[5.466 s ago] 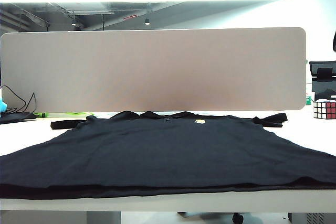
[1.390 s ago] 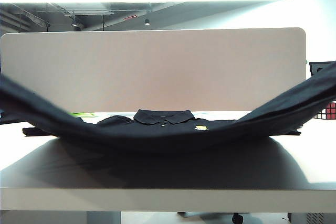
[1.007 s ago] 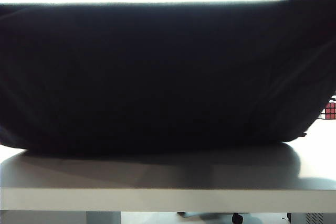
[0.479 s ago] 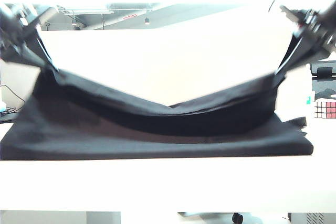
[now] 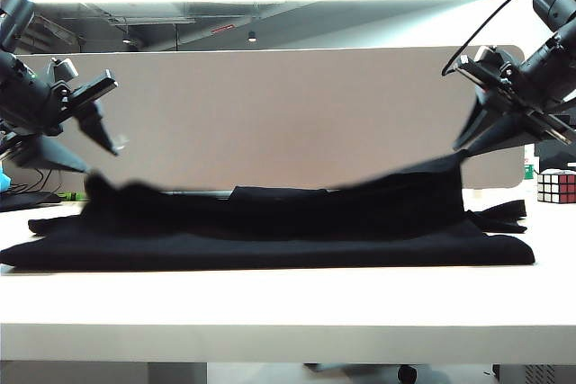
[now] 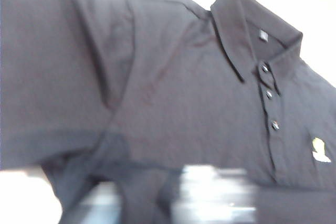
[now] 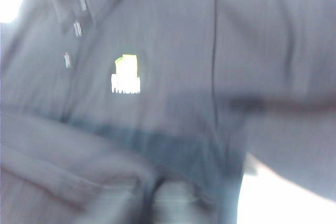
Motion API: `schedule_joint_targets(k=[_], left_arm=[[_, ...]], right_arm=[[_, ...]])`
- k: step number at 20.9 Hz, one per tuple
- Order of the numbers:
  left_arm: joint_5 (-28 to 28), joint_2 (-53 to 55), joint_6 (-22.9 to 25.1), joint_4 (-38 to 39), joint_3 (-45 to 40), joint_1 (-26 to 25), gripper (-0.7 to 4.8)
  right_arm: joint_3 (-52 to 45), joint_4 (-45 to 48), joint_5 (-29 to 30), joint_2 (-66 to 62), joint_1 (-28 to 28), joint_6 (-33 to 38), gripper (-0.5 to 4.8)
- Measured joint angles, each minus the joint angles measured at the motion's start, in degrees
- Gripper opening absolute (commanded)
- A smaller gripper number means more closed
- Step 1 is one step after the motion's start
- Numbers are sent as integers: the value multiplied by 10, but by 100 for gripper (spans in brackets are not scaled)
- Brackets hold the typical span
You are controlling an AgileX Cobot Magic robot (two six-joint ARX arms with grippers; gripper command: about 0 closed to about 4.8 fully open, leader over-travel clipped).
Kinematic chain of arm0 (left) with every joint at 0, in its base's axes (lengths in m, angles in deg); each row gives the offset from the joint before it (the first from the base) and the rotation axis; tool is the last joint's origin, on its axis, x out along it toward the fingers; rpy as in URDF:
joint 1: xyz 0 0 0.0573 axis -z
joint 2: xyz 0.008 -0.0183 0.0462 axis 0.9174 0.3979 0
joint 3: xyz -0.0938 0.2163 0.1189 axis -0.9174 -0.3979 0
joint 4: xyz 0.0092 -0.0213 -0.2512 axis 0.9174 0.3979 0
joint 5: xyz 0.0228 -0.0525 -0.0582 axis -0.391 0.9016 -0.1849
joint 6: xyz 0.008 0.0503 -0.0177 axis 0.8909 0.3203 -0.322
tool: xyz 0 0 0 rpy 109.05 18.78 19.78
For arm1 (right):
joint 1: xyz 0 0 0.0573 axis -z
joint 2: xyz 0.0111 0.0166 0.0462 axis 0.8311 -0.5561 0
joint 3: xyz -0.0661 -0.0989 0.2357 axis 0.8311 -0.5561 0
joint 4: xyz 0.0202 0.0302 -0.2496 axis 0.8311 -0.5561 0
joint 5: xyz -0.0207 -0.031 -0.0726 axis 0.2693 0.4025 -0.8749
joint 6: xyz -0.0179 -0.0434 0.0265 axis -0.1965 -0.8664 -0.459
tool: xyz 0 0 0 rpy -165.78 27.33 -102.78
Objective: Fold the bottom side of the T-shirt horizontally towards the center, about one-third of the way, then fold the sleeve back towards the center, creating a straight line along the edge of the T-shirt, and finally fold the bottom of the T-shirt up towards the top, creating a neat rectangle.
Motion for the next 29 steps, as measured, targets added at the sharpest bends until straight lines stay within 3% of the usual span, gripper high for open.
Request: schedule_joint_targets(k=[3,6,10,15,29], left_arm=[[-82,4,51,-26,2,-26,340],[-80,29,50,-30,7,-77,340],[-34,86,50,-24,41,-98,340],[-4,159,50,-4,111,-102,340],[-3,266,63,73,257,-100,340]], right_arm=[[0,98,-66,-2,9,1,252],[14,116,-78,-38,30,5,254],[75,75,-77,-113,51,28,284],[128,14,-76,-156,83,29,285],[130,27,-68,-206,106,33,284]])
